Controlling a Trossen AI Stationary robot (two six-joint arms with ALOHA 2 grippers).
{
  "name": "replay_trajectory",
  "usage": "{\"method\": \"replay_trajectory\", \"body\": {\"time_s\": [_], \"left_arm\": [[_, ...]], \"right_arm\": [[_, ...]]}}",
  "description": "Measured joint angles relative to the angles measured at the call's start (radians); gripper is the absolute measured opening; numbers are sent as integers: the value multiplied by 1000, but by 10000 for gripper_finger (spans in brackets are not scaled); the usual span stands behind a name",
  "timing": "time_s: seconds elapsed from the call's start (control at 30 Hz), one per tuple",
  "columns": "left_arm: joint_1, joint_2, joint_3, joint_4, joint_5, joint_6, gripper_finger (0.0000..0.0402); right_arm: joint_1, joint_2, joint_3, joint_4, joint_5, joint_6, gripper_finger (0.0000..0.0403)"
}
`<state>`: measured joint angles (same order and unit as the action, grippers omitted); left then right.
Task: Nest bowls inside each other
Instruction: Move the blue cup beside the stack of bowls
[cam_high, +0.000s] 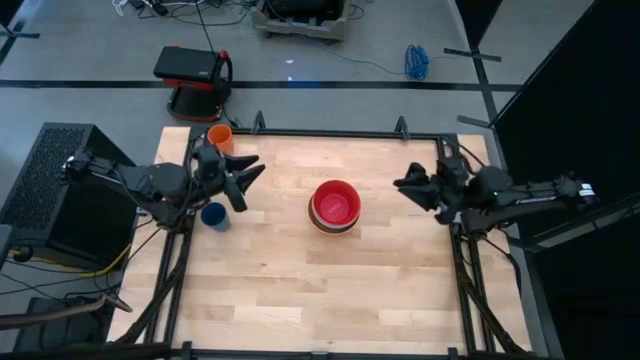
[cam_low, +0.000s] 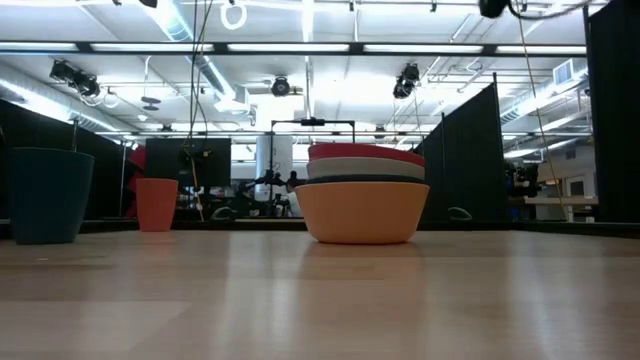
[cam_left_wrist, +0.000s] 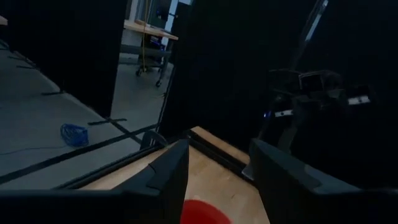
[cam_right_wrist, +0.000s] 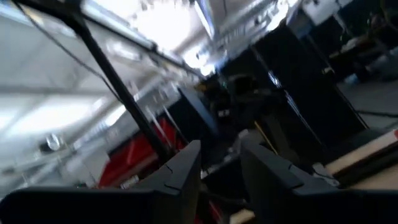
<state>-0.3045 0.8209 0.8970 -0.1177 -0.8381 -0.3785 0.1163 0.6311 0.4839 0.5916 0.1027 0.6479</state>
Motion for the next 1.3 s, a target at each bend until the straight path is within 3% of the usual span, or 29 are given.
{"method": "replay_trajectory", "body": {"time_s": [0.23,0.8,1.07,1.3], "left_arm": [[1,-11,4,-388,43,-214,158],[1,-28,105,-1305,455,-647,158],[1,-23,106,-1372,553,-613,163],[8,-20,80,-1393,578,-603,217]], "right_arm": [[28,-93,-59,30,32,23,100],[37,-112,-59,23,25,2,97],[37,-112,-59,23,24,-2,101],[39,-112,-59,23,24,-1,112]]}}
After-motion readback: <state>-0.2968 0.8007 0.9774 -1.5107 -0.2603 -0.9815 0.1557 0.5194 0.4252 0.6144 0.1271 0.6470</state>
